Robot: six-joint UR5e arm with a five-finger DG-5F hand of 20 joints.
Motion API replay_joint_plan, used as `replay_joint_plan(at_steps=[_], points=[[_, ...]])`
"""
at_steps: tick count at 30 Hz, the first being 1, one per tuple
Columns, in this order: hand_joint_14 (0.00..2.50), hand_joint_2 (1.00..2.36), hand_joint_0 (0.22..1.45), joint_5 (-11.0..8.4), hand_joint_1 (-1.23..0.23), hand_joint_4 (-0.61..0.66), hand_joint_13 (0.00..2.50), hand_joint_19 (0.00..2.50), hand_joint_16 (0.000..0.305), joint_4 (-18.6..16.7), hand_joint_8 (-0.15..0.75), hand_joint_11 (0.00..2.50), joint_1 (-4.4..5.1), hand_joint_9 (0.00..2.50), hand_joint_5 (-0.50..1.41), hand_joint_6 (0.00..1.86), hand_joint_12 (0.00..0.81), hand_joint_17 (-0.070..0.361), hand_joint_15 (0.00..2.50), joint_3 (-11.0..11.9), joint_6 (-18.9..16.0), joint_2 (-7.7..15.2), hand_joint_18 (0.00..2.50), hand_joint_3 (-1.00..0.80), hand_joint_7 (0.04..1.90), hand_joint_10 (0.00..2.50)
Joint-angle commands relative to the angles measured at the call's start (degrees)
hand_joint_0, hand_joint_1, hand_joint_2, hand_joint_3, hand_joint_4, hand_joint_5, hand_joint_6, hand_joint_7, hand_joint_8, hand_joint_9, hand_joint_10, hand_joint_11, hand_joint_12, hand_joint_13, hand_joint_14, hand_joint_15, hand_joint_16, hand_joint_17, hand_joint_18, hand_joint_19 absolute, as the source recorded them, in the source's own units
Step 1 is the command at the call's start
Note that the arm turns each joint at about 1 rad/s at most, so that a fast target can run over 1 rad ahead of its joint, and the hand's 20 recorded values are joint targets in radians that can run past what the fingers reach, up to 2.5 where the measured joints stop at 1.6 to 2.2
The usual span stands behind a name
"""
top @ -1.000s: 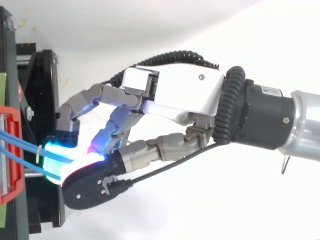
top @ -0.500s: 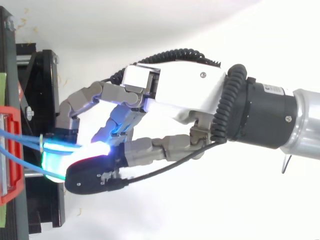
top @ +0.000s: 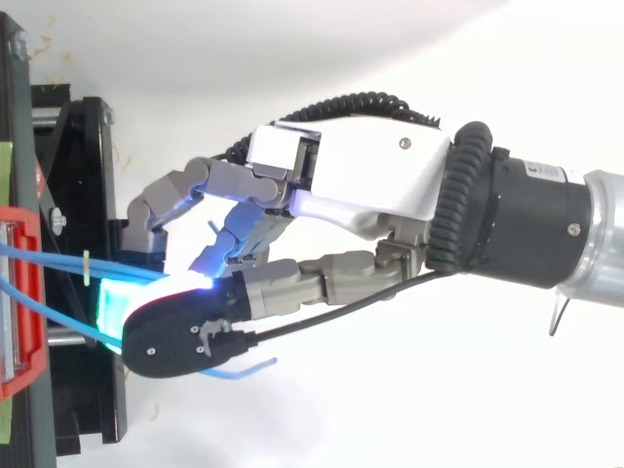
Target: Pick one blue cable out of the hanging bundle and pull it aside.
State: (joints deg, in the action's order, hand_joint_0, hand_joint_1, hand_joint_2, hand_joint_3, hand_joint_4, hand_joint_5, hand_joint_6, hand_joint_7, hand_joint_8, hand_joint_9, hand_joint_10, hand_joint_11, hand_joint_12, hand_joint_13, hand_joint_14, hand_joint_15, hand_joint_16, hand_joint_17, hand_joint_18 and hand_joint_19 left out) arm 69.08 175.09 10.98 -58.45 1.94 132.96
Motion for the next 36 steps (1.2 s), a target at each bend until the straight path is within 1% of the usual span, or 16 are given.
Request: replay_joint_plan(at_steps=[1,3,6,7,9,11,13,14,15,20,24,28,33,36], points=[[0.02,1.0,0.46,0.0,-0.53,0.0,0.98,0.76,0.073,-0.1,0.304,0.22,-0.08,1.03,-0.09,0.9,0.445,0.164,0.47,0.0,0.1,0.0,0.91,-0.43,0.89,0.01],[0.02,1.0,0.45,0.0,-0.52,0.0,0.97,0.77,0.069,0.1,0.287,0.22,-0.17,1.02,-0.09,0.9,0.427,0.156,0.48,0.0,0.3,0.0,0.88,-0.48,0.9,0.01],[0.02,1.0,0.46,-0.08,-0.5,0.0,0.96,0.79,0.065,0.2,0.279,0.24,-0.35,1.01,-0.09,0.89,0.413,0.147,0.49,-0.1,0.5,0.1,0.85,-0.49,0.92,0.01],[0.02,1.0,0.46,0.0,-0.5,0.01,0.96,0.78,0.065,-0.3,0.274,0.24,-0.7,1.02,-0.09,0.89,0.413,0.146,0.49,-0.6,0.6,0.1,0.85,-0.49,0.91,0.01],[0.02,1.0,0.47,0.0,-0.48,0.01,0.96,0.79,0.064,-0.6,0.272,0.24,-0.96,1.02,-0.09,0.89,0.405,0.144,0.48,-1.8,0.6,0.1,0.84,-0.49,0.9,0.01],[0.02,1.0,0.48,0.0,-0.47,0.02,0.96,0.79,0.064,-1.8,0.27,0.24,-1.05,1.02,-0.09,0.88,0.406,0.143,0.49,-3.0,0.6,0.1,0.84,-0.49,0.89,0.01],[0.02,1.0,0.48,0.0,-0.46,0.03,0.96,0.79,0.063,-3.3,0.272,0.25,-1.05,1.02,-0.09,0.86,0.407,0.143,0.49,-3.5,0.7,0.2,0.84,-0.49,0.89,0.01],[0.02,1.0,0.48,0.0,-0.46,0.04,0.96,0.79,0.063,-3.3,0.275,0.24,-1.05,1.02,-0.09,0.85,0.406,0.142,0.49,-3.5,0.7,0.2,0.84,-0.49,0.87,0.01],[0.02,1.0,0.48,0.09,-0.46,0.05,0.96,0.79,0.063,-4.1,0.276,0.24,-1.05,1.02,-0.09,0.85,0.407,0.142,0.5,-4.0,1.1,0.3,0.84,-0.49,0.86,0.01],[0.02,1.0,0.48,0.44,-0.46,0.06,0.96,0.79,0.064,-6.0,0.274,0.24,-0.96,1.01,-0.09,0.82,0.408,0.143,0.5,-4.0,1.7,1.7,0.84,-0.49,0.86,0.01],[0.02,1.0,0.48,0.27,-0.47,0.08,0.96,0.79,0.064,-7.0,0.275,0.24,-0.61,1.0,-0.09,0.8,0.408,0.143,0.49,-4.0,1.9,1.9,0.84,-0.49,0.85,0.01],[0.02,1.0,0.48,0.18,-0.5,0.09,0.95,0.78,0.064,-7.9,0.273,0.23,-0.52,0.99,-0.08,0.71,0.409,0.144,0.5,-4.0,2.4,2.8,0.84,-0.49,0.94,0.01],[0.02,1.0,0.49,-0.08,-0.52,0.09,0.95,0.79,0.063,-7.8,0.271,0.24,-0.43,0.98,-0.07,0.69,0.405,0.142,0.5,-4.0,2.4,2.7,0.83,-0.47,0.97,0.01],[0.02,1.0,0.52,0.09,-0.55,0.07,0.94,0.8,0.06,-8.0,0.262,0.24,-0.43,0.98,-0.08,0.73,0.392,0.135,0.5,-4.0,2.5,2.7,0.81,-0.43,0.94,0.01]])
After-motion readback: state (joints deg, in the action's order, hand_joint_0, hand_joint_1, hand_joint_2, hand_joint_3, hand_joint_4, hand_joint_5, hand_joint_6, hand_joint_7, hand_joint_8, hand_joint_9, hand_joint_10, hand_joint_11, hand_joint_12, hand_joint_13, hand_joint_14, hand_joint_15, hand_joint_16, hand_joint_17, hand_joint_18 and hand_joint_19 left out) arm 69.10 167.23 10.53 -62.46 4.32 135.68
